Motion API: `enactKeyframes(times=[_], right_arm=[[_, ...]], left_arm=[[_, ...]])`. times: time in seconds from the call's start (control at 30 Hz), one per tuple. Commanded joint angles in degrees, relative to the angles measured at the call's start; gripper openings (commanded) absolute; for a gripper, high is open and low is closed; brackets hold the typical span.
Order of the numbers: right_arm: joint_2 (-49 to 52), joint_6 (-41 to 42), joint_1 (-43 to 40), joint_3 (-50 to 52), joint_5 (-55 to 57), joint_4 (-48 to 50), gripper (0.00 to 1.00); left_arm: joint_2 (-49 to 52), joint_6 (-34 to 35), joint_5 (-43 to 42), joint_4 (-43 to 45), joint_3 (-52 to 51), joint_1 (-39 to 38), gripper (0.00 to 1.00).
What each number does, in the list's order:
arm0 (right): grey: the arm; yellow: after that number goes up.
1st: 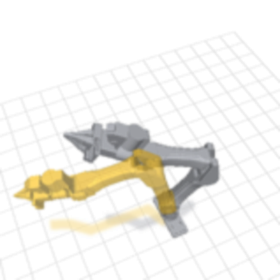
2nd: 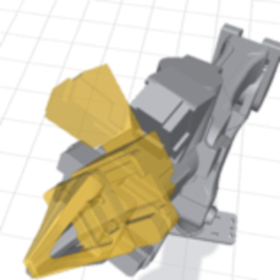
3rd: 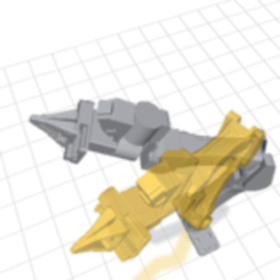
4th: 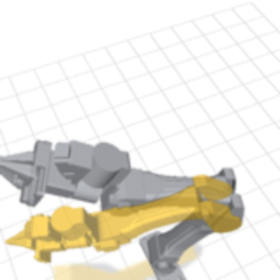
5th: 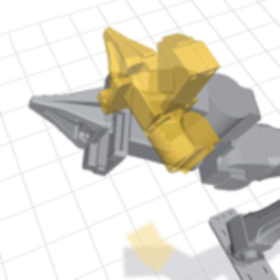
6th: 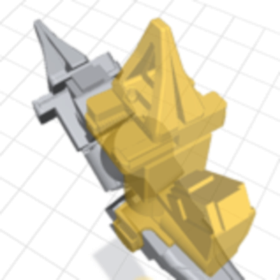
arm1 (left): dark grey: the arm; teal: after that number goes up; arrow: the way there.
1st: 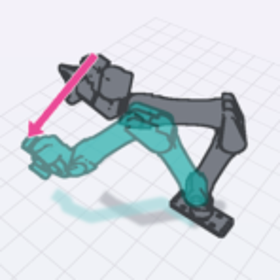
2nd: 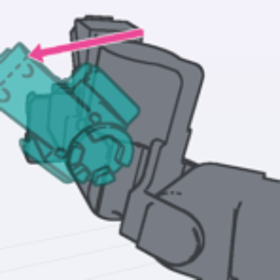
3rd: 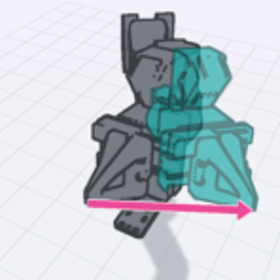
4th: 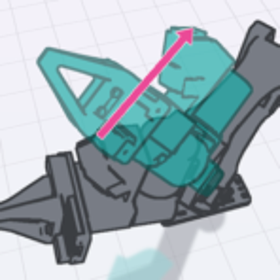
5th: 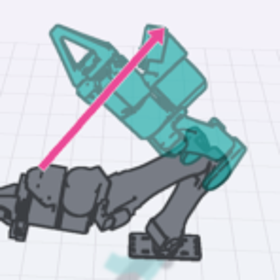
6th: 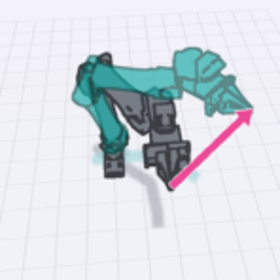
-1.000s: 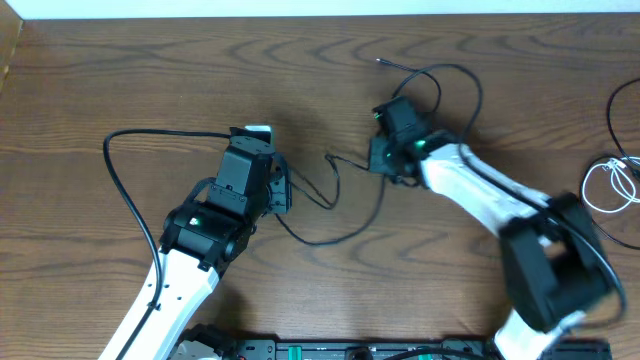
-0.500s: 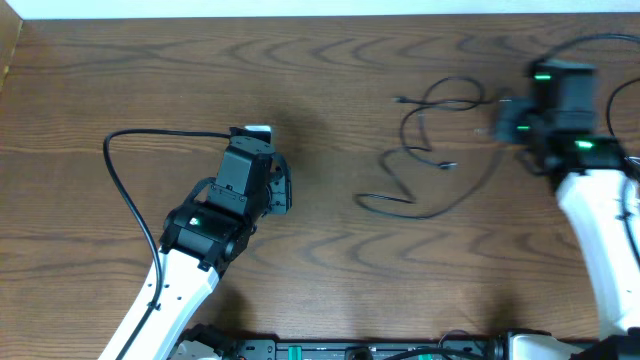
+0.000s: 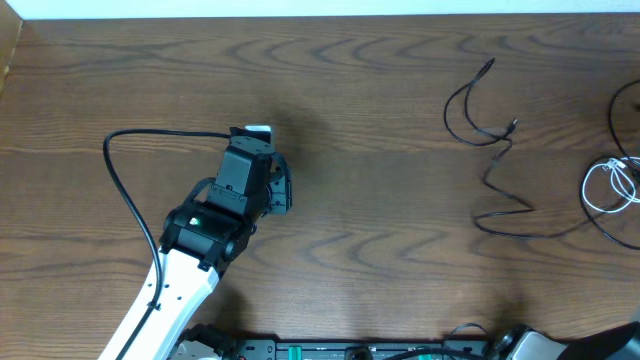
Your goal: Untangle cables
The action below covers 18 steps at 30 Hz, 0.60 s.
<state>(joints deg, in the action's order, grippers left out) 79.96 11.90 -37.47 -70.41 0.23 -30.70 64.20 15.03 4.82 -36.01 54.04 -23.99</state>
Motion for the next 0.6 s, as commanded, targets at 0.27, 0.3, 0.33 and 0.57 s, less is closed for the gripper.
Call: enactKeyframes(times=[0.27,0.3,0.33,0.57], right_arm=[[1.0,-3.9,1.4,-1.4,-11.6,1.1,0.45],[1.0,-4.9,2.0,-1.4,-13.4,1.1,0.52],[1.0,-5.4,2.7,-1.4,-15.0,0.9,0.57],[1.6,-6.9,10.4,-1.1,-19.2,-8.9,0.63]], left_arm=[[0.3,0.8,0.1,-0.5,0.6,0.3,0.63],[0.3,0.8,0.1,-0.5,0.6,0.3,0.63],[0.3,0.8,0.1,-0.4,0.6,0.3,0.63],[0.3,0.7,0.1,-0.4,0.6,0.3,0.63]])
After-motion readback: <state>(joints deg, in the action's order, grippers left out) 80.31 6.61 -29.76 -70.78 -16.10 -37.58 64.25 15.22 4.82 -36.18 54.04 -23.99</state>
